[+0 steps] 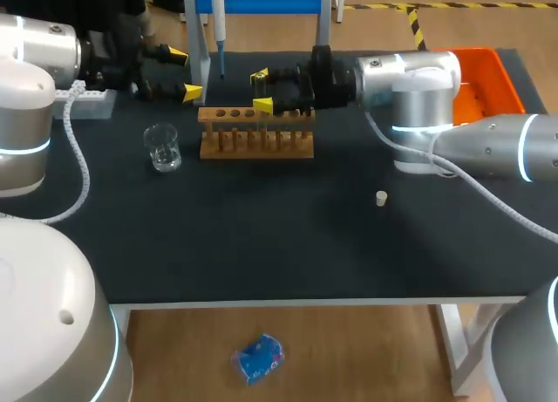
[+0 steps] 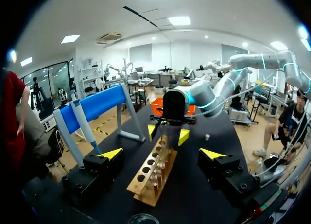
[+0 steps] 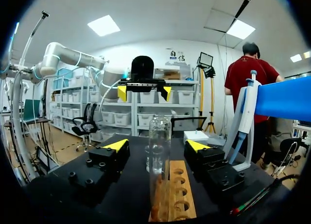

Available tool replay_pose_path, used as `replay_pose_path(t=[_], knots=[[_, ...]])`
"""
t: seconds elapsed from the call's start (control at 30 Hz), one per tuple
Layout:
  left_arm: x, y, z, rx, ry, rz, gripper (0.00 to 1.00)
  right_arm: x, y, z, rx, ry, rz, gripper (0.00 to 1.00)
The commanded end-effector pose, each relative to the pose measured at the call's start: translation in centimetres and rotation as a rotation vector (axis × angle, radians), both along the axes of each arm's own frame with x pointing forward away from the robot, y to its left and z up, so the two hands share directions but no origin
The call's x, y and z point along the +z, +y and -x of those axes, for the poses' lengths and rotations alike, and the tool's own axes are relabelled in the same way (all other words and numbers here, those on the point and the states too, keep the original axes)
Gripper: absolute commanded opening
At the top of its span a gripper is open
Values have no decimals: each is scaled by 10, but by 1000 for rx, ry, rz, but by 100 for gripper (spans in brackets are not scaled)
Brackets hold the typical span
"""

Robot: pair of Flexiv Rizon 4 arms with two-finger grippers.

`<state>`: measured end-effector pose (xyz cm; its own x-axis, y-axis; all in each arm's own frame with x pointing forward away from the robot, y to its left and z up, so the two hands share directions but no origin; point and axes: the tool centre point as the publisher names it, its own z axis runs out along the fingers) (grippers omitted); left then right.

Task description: Invert the test tube, pick up the pipette, mount the tip to pipette, aspirate from beaker and dispense into the tube, eject the tip, return the pipette, and cap with the stopper.

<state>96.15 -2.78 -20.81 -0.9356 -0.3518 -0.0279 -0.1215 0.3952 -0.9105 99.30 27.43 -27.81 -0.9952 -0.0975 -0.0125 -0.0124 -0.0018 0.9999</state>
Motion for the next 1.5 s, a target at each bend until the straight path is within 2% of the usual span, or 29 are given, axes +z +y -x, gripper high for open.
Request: replay_pose_path(t=[0.03, 0.57, 0.73, 0.9, 1.23, 1.5], knots=[[0, 0, 1, 3, -2, 0, 100, 1, 0, 1, -5, -3, 0, 0], [0, 0, 1, 3, -2, 0, 100, 5, -3, 2, -3, -7, 4, 0], [0, 0, 1, 3, -2, 0, 100, 11, -5, 0, -29, 36, -26, 0], [0, 0, 1, 3, -2, 0, 100, 15, -6, -1, -42, 45, -36, 0], [0, 0, 1, 3, -2, 0, 100, 27, -5, 0, -39, 22, -37, 0], [0, 0, 1, 3, -2, 0, 100, 47, -7, -2, -33, -18, -42, 0]])
